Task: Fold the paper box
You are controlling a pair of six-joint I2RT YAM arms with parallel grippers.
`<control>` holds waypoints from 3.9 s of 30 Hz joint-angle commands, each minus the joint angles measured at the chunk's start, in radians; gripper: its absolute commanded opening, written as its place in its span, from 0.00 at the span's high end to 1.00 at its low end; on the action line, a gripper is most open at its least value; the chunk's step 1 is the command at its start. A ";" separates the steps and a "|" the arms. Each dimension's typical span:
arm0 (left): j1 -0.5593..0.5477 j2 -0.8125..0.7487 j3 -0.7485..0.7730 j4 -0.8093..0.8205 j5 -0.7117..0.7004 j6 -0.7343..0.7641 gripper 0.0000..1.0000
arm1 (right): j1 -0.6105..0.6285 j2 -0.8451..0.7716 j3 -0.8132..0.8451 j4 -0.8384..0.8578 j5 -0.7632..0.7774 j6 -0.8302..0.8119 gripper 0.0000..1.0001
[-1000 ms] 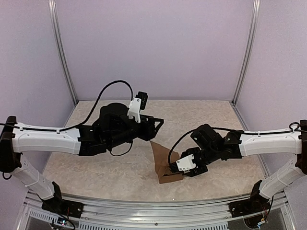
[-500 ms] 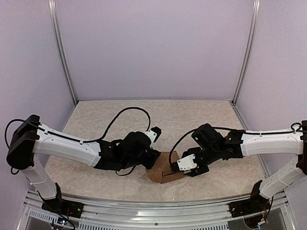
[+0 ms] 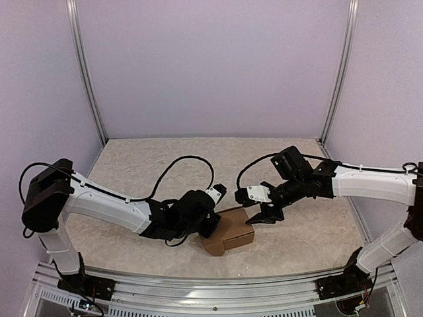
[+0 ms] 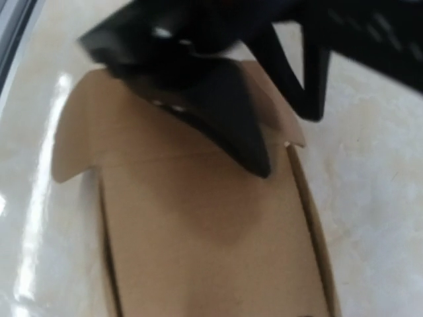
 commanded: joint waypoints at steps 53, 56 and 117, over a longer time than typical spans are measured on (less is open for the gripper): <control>-0.010 -0.443 -0.518 0.209 0.095 -0.144 0.45 | -0.081 0.229 0.038 0.051 -0.024 0.042 0.71; -0.009 -0.431 -0.523 0.202 0.070 -0.165 0.45 | -0.085 0.257 0.040 0.043 -0.018 0.032 0.75; 0.040 -0.420 -0.617 0.212 -0.082 -0.318 0.47 | -0.131 0.414 0.155 -0.091 -0.078 -0.043 0.95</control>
